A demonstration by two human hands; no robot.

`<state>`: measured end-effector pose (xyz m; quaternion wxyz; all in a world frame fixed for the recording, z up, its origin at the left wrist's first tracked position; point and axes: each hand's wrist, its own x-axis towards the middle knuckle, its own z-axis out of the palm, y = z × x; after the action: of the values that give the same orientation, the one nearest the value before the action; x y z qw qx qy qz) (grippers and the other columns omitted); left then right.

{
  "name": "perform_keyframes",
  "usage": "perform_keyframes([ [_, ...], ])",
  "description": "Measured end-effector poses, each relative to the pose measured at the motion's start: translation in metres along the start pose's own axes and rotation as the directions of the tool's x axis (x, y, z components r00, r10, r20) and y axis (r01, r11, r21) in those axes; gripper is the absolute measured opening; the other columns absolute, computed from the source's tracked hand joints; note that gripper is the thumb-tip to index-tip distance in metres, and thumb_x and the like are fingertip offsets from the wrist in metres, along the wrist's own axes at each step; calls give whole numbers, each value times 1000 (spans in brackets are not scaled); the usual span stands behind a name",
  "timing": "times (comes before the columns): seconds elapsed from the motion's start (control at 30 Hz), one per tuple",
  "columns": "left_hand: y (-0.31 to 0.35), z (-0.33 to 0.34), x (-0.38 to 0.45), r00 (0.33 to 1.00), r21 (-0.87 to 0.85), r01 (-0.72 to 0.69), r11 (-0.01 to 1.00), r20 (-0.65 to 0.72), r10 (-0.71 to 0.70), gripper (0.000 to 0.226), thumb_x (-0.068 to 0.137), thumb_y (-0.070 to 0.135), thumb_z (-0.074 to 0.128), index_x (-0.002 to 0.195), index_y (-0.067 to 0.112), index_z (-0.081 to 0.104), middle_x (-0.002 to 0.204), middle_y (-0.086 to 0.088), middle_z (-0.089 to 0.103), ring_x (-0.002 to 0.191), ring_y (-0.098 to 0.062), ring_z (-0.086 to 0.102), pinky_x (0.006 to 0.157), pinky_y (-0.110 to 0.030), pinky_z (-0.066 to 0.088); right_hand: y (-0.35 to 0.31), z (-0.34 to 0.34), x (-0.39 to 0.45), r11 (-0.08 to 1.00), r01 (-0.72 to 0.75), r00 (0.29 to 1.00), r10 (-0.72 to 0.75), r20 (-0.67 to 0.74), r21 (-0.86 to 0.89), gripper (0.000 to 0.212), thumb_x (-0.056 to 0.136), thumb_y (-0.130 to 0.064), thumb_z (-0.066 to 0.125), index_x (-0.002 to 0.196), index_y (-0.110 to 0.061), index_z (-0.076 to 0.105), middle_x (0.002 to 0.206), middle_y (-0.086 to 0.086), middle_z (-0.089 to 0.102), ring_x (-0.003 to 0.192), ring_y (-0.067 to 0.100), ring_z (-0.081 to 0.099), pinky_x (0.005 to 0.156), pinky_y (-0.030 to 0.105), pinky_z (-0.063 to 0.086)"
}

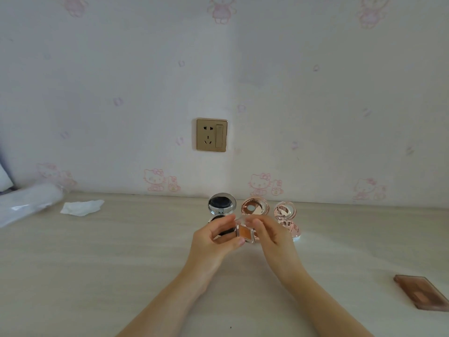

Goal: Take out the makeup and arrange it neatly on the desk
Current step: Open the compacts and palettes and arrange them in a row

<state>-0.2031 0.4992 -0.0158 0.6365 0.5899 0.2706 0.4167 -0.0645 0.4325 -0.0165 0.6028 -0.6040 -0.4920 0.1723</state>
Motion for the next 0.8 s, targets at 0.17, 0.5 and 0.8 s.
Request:
perform_keyframes([
  [0.17,2,-3,-2,999,111,-36,993,-12,37,50,72,-8,77,118,8,64,106,-3,73,93,-13,71,74,-19,55,-3,-1,1,999,-25,1000,25,1,-31,20,98,-22,49,102,-27,68,95,-15,71,94,-4,64,81,17,49],
  [0.5,9,-16,-17,983,596,-169,785,46,177,50,69,24,84,105,49,59,102,23,68,99,8,59,89,-22,47,-13,-3,8,960,29,984,22,176,-279,15,95,-25,54,91,-28,69,86,-11,70,85,5,66,83,37,55],
  [0.8,4,-35,-31,978,721,-122,682,-29,205,47,68,27,84,108,27,59,93,17,65,97,-2,57,77,-8,36,-33,4,22,834,174,885,101,455,-524,19,97,-29,46,94,-25,64,85,-15,70,86,10,64,82,34,51],
])
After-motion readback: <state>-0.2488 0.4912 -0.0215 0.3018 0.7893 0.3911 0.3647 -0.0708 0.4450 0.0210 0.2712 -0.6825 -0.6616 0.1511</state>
